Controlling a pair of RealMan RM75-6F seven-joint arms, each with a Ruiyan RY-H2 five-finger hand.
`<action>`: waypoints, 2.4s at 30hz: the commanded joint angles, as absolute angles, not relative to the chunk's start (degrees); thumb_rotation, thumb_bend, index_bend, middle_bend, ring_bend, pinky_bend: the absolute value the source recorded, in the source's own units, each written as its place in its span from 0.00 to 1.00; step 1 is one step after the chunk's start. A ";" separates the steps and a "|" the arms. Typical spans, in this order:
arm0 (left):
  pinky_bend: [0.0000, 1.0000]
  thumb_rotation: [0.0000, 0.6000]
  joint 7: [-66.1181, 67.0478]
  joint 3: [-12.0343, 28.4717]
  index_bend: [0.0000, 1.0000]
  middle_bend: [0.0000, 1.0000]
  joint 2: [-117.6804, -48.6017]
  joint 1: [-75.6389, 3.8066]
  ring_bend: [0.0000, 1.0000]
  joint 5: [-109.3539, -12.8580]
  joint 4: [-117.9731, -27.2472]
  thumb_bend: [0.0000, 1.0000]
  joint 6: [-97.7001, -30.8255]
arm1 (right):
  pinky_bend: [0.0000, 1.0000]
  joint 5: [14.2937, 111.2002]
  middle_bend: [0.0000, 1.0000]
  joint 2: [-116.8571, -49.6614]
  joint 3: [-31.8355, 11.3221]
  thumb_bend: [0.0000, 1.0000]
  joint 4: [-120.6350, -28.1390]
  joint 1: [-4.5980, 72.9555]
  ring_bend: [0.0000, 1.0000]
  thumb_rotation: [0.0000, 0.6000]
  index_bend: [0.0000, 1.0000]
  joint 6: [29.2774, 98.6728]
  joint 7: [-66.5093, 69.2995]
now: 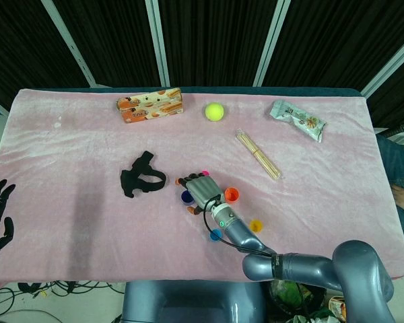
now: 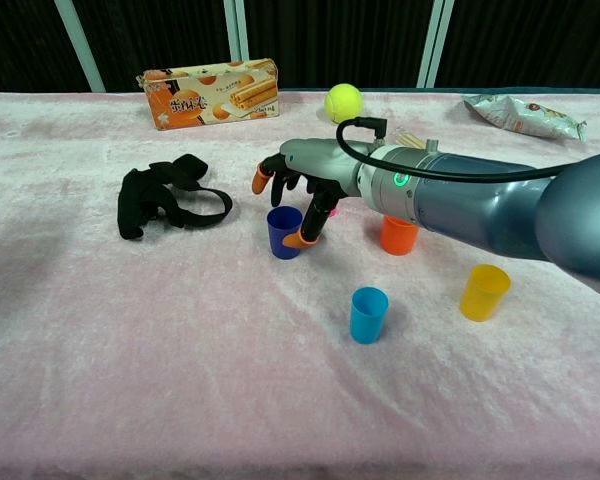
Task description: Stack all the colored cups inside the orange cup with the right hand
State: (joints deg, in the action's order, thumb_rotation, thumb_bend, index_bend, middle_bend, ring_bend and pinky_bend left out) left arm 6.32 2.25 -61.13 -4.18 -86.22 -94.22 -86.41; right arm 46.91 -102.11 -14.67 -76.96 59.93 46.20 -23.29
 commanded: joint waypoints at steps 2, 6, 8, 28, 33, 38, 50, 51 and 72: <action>0.03 1.00 6.35 2.19 0.06 0.01 -61.11 -4.13 0.00 -86.27 -94.18 0.70 -86.45 | 0.21 47.04 0.28 -102.24 -14.57 0.20 -76.85 59.92 0.18 1.00 0.25 46.18 -23.08; 0.03 1.00 6.51 2.13 0.06 0.01 -61.14 -4.08 0.00 -86.29 -94.20 0.70 -86.50 | 0.21 47.14 0.28 -102.36 -14.59 0.20 -76.65 59.95 0.18 1.00 0.25 46.06 -22.73; 0.03 1.00 6.52 2.14 0.06 0.01 -61.13 -4.05 0.00 -86.22 -94.19 0.70 -86.51 | 0.21 47.22 0.28 -102.46 -14.70 0.20 -76.52 59.98 0.18 1.00 0.26 46.06 -22.50; 0.03 1.00 6.41 2.23 0.07 0.01 -60.98 -3.99 0.00 -85.92 -94.29 0.70 -86.55 | 0.21 48.20 0.34 -103.00 -14.29 0.24 -74.91 60.35 0.18 1.00 0.34 45.42 -22.10; 0.03 1.00 6.38 2.34 0.07 0.01 -60.90 -3.95 0.00 -85.73 -94.28 0.70 -86.60 | 0.21 48.20 0.34 -103.82 -14.11 0.25 -73.19 60.88 0.18 1.00 0.35 44.62 -22.23; 0.03 1.00 6.40 2.38 0.07 0.01 -60.83 -3.92 0.00 -85.72 -94.23 0.70 -86.70 | 0.21 48.63 0.36 -104.56 -13.79 0.27 -72.01 60.98 0.19 1.00 0.36 45.06 -22.73; 0.03 1.00 7.31 2.26 0.07 0.01 -60.92 -3.81 0.00 -86.08 -94.27 0.70 -87.03 | 0.21 51.00 0.48 -102.92 -14.19 0.31 -74.79 59.89 0.26 1.00 0.53 47.79 -22.85; 0.03 1.00 7.35 2.25 0.07 0.01 -60.93 -3.82 0.00 -86.09 -94.27 0.70 -87.02 | 0.21 51.09 0.48 -102.56 -14.24 0.31 -75.26 59.79 0.26 1.00 0.54 47.95 -22.89; 0.03 1.00 8.03 2.29 0.07 0.01 -60.90 -3.80 0.00 -85.76 -94.69 0.70 -86.85 | 0.21 50.80 0.48 -80.33 -11.38 0.31 -98.94 52.58 0.26 1.00 0.55 53.71 -27.43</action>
State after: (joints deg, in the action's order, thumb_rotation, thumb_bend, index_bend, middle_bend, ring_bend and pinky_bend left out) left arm 8.03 2.29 -60.90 -3.80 -85.76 -94.68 -86.84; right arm 50.72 -80.79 -11.88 -98.45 53.01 53.56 -27.19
